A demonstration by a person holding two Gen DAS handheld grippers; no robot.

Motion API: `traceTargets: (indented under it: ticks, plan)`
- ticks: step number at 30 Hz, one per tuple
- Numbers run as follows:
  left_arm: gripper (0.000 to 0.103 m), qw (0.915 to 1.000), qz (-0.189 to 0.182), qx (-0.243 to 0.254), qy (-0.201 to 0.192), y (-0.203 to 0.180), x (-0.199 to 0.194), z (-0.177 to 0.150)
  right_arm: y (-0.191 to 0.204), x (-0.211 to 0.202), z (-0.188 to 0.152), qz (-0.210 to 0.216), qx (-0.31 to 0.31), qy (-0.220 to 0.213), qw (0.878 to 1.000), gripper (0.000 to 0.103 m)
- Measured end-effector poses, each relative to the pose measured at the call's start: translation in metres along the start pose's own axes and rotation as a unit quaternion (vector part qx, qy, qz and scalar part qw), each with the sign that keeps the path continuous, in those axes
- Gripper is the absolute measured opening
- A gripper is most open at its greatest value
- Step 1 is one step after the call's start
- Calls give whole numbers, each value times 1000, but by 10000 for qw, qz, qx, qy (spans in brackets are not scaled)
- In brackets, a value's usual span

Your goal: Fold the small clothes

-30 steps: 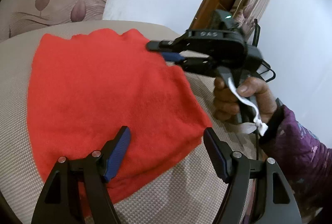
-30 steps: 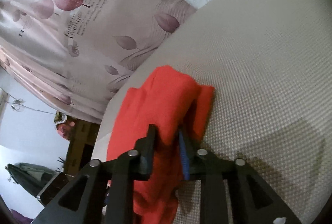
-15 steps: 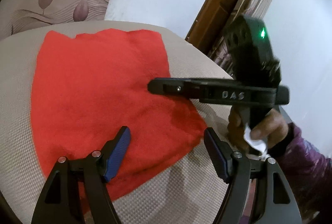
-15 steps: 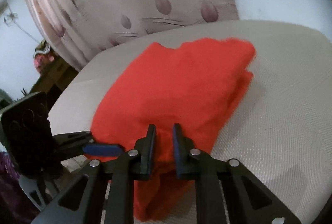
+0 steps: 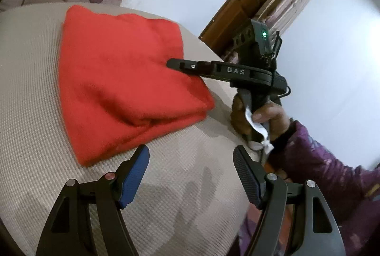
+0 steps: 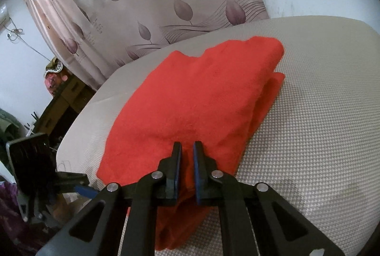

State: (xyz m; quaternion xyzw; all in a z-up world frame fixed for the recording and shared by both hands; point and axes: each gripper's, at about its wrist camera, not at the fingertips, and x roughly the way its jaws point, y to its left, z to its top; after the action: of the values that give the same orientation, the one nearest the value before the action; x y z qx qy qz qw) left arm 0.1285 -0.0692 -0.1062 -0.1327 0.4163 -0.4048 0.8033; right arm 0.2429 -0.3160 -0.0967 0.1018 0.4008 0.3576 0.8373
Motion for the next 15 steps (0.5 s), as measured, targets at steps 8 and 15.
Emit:
traceTargets:
  ticks: [8,15]
  plan:
    - [73,9993,-289,-75,231,-8,32,12,-1,0,0,51,73,-28,10000,6]
    - [68,9970,239,-658,-337,9,15,8,-2,0,-1,60,75,-42,9999,6]
